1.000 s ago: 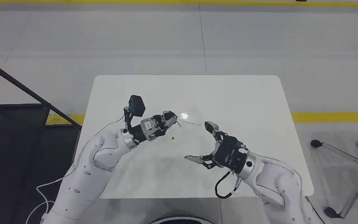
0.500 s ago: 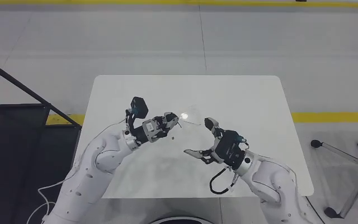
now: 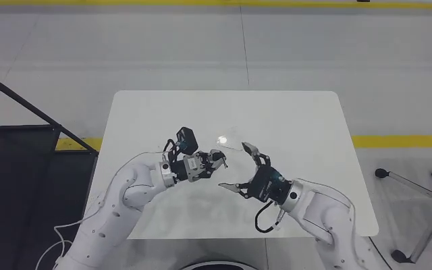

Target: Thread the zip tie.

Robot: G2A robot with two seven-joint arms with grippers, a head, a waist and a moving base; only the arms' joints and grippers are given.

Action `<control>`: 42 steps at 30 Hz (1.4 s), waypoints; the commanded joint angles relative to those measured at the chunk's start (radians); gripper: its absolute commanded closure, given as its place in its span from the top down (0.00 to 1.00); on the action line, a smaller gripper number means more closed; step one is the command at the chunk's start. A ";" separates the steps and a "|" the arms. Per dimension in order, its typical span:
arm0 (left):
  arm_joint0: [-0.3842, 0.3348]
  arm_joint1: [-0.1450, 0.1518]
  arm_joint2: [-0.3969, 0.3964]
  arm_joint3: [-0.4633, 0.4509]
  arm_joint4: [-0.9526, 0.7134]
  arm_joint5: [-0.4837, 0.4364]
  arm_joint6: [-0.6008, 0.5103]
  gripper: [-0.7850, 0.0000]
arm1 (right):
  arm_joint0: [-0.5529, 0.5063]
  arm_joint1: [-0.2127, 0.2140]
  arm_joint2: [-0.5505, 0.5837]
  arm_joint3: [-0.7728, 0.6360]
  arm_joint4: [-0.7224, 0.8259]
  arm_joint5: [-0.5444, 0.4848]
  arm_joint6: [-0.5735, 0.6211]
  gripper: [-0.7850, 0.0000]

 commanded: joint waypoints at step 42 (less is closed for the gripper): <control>-0.009 0.012 0.012 -0.004 -0.069 -0.041 -0.052 0.00 | 0.028 0.016 -0.066 -0.025 -0.097 0.036 0.056 0.00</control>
